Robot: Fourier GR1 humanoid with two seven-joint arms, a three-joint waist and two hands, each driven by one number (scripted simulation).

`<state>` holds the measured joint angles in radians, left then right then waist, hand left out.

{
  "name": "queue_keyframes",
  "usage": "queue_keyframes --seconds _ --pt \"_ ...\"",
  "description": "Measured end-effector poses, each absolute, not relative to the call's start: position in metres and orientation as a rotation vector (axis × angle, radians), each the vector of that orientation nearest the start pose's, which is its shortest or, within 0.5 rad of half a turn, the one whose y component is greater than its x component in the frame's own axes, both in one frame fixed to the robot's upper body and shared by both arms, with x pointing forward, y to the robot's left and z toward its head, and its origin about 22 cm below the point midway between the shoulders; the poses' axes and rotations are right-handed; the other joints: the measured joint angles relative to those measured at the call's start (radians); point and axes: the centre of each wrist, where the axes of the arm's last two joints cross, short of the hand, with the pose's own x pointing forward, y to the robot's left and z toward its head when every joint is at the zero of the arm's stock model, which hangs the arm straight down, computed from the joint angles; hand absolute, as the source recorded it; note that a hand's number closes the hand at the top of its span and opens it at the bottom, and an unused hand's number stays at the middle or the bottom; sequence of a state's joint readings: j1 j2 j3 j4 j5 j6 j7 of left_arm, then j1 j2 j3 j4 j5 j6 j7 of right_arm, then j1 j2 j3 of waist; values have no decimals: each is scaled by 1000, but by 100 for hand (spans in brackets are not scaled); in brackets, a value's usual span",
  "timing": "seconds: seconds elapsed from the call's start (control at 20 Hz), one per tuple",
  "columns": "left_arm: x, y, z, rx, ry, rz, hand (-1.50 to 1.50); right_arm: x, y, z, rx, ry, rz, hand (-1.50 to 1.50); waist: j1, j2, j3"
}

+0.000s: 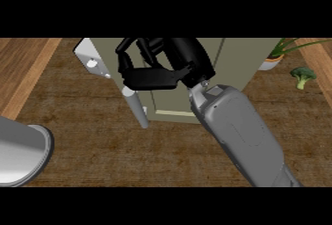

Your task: Pick up the bottled water, place it into the cabinet and close the cabinet

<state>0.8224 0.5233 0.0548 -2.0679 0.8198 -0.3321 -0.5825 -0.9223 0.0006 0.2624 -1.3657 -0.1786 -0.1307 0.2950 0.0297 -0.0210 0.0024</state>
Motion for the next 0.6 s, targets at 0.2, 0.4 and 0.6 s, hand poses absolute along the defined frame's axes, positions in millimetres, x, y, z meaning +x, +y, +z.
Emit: queue_keyframes --seconds 0.2,0.4,0.6 --pt "57 343 55 -339 -1917 229 150 351 -39 202 415 -1835 505 150 10 -10 -6" --pt "60 343 54 -359 -1919 223 150 359 -38 198 421 -1851 519 150 22 -16 -10" --pt "66 340 56 -371 -1926 218 150 364 -35 196 423 -1862 537 150 22 -18 -10"
